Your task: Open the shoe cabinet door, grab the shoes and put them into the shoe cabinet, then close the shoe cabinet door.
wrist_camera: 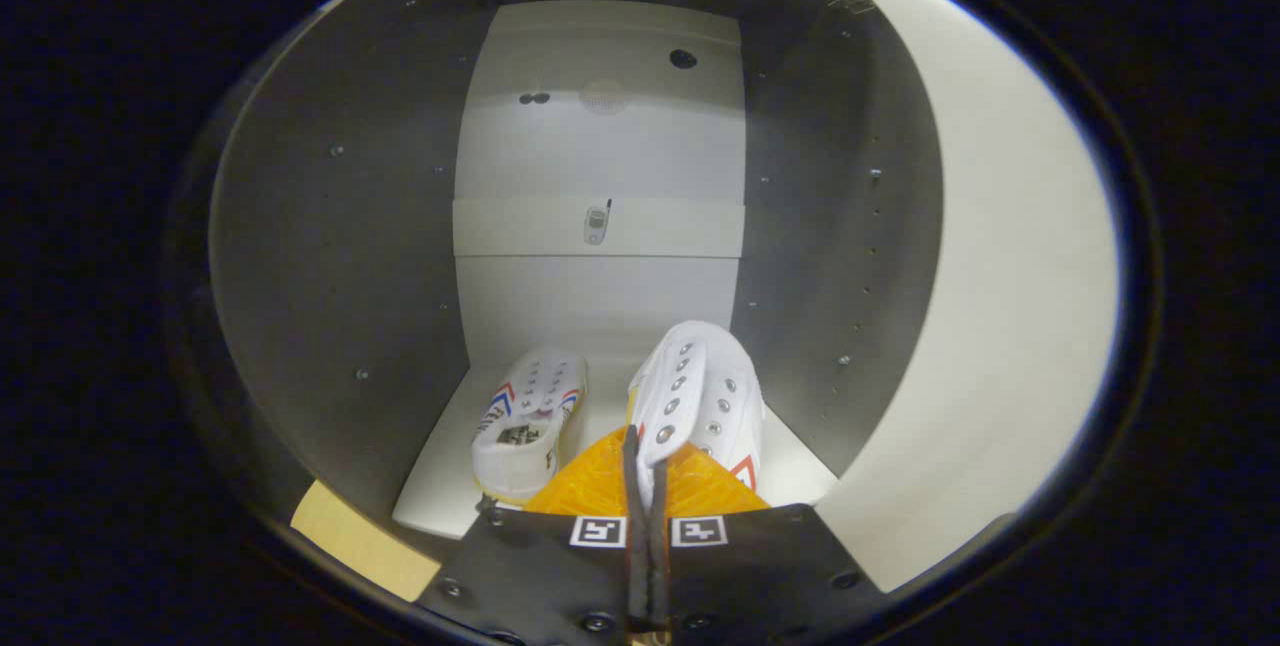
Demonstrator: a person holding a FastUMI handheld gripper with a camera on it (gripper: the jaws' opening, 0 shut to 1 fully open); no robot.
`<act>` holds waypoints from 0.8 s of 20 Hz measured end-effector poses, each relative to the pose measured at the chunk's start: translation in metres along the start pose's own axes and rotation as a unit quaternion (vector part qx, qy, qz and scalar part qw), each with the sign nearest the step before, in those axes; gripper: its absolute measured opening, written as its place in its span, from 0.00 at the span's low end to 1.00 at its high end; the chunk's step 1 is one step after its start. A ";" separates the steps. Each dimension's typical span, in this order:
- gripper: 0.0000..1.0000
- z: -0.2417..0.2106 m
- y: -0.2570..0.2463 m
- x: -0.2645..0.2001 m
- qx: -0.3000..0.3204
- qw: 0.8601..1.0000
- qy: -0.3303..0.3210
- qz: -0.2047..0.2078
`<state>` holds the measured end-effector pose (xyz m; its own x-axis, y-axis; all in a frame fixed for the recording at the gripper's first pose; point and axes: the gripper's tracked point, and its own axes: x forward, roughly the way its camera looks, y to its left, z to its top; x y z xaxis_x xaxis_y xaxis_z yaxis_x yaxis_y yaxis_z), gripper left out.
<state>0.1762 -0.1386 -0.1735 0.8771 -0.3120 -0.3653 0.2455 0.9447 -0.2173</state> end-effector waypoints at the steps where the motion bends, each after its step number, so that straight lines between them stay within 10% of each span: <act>1: 0.02 0.000 0.001 0.013 -0.006 1.000 0.003 0.002; 16: 0.03 -0.018 0.014 0.132 -0.013 0.996 0.071 0.045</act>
<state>0.2881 -0.1688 -0.2408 0.8275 -0.2384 -0.5084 0.1552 0.9672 -0.2009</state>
